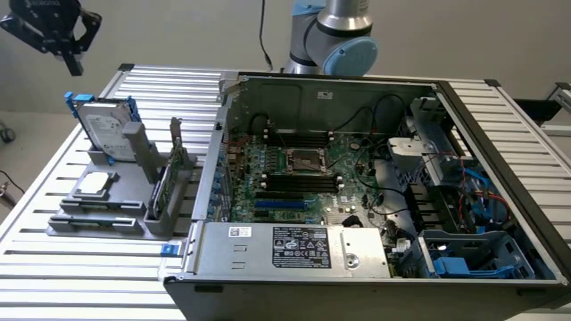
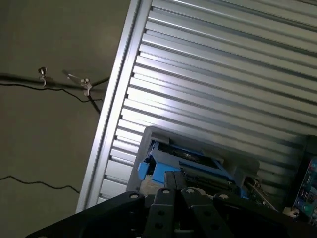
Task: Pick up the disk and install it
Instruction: 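Pick up the disk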
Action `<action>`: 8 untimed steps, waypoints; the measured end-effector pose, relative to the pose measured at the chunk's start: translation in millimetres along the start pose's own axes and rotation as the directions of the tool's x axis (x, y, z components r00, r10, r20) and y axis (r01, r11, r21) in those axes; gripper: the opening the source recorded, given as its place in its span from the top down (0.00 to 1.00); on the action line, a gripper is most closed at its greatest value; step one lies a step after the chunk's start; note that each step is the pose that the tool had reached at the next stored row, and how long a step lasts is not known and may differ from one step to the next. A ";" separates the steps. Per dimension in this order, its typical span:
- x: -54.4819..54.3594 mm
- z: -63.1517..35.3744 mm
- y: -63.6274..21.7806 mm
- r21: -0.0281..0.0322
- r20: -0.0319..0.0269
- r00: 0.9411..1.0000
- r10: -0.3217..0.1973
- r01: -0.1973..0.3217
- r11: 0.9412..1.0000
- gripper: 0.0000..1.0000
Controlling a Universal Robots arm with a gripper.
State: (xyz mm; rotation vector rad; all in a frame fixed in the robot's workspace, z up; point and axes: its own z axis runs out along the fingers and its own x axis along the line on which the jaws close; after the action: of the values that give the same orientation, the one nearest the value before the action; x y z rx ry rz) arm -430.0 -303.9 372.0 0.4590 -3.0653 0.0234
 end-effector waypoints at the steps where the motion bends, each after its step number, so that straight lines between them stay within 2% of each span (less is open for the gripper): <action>1: 0.0 0.5 0.0 0.001 0.000 1.000 -0.018 0.018 1.000 0.89; 4: -0.1 1.9 0.0 0.003 0.001 0.997 -0.073 0.073 0.997 0.89; 8: -0.2 3.7 0.0 0.006 0.001 0.989 -0.145 0.145 0.989 0.89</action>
State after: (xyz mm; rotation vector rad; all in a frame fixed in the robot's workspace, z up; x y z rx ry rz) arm -430.0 -303.9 368.2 0.6810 -3.0250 0.0280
